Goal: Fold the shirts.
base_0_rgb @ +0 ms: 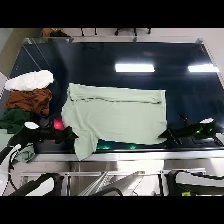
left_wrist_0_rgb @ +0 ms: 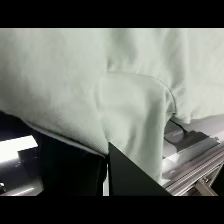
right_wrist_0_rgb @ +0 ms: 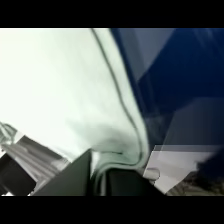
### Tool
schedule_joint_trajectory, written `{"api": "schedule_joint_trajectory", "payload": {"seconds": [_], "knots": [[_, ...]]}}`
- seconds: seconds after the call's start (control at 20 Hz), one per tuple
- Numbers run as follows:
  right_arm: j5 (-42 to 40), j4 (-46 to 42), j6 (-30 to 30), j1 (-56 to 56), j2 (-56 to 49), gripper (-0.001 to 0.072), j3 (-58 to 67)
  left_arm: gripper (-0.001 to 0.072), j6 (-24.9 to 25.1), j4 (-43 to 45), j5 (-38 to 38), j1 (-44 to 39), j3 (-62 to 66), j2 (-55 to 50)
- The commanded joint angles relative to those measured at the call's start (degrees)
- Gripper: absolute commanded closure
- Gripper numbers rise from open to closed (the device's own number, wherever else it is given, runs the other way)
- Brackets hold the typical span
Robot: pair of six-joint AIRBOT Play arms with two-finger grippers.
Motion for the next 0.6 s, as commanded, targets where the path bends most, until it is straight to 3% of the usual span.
{"api": "schedule_joint_trajectory", "payload": {"seconds": [0.0,0.15,0.25,0.3,0.45,0.55], "knots": [[1.6,4.6,-2.8,0.0,0.1,0.0688,1.9,0.0695,-3.0,0.6,-4.2,0.0,-0.7,5.1],[2.9,0.4,2.0,0.0,1.8,0.0689,2.4,0.0695,-8.0,2.7,-8.4,0.0,-4.1,13.8],[2.1,-8.0,9.5,-0.4,3.4,0.0689,2.4,0.0695,-12.4,6.3,-10.9,0.0,-6.9,20.2],[1.6,-9.8,10.2,-0.8,4.2,0.0689,2.4,0.0695,-13.9,7.3,-11.8,0.0,-8.0,23.3],[-0.5,-8.3,10.0,-2.1,5.7,0.0689,2.8,0.0695,-17.0,8.0,-11.2,0.0,-7.2,30.6],[0.4,0.8,1.6,-1.9,5.8,0.0688,4.4,0.0695,-17.6,7.9,-8.1,0.0,-3.7,32.6]]}}
